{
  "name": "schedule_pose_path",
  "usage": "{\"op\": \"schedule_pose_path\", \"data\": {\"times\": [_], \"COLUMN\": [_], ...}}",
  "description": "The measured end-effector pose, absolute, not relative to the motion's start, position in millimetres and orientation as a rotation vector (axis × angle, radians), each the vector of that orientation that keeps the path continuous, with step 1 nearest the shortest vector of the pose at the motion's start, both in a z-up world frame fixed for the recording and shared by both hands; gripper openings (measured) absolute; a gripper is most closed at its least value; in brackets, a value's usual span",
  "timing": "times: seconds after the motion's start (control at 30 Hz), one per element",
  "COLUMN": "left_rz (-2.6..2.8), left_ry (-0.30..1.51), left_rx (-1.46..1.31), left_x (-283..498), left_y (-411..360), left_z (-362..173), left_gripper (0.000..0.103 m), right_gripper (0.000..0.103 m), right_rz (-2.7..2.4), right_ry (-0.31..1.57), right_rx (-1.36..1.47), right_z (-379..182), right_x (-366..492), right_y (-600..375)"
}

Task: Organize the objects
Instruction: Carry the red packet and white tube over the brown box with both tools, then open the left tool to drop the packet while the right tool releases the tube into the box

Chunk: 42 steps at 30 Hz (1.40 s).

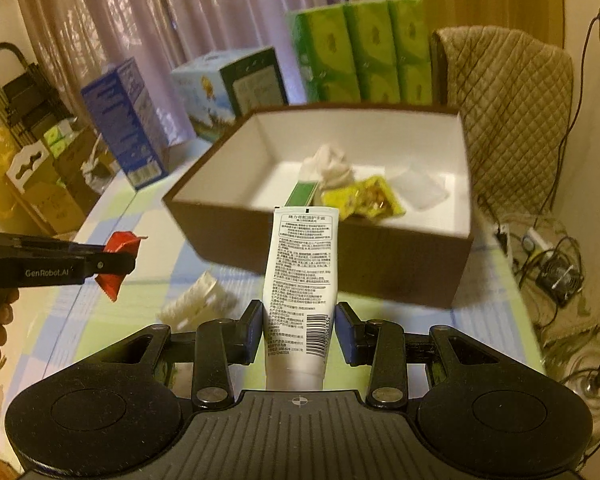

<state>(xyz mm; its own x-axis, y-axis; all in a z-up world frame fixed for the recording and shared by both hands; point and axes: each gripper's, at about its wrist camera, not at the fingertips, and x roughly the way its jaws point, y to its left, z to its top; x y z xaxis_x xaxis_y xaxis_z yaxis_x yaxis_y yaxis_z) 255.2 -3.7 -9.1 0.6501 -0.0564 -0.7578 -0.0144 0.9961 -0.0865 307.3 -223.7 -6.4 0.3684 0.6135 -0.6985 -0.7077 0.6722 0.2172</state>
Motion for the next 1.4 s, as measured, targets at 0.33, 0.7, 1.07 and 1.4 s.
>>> {"op": "schedule_pose_path", "data": {"times": [0.33, 0.7, 1.07, 1.4], "left_rz": [-0.027, -0.004, 0.010, -0.007], "left_ry": [0.796, 0.762, 0.802, 0.904], "left_rx": [-0.064, -0.041, -0.014, 0.032], "left_x": [298, 354, 395, 421], "left_y": [-11, -12, -5, -6], "left_z": [13, 24, 10, -24], "left_gripper": [0.023, 0.023, 0.023, 0.023], "right_gripper": [0.035, 0.035, 0.035, 0.035], "right_rz": [0.818, 0.771, 0.733, 0.695], "right_ry": [0.763, 0.723, 0.761, 0.821], "right_rx": [-0.097, -0.085, -0.095, -0.129], "right_z": [17, 24, 6, -21], "right_x": [355, 414, 448, 464], "right_y": [-221, -203, -186, -180]}}
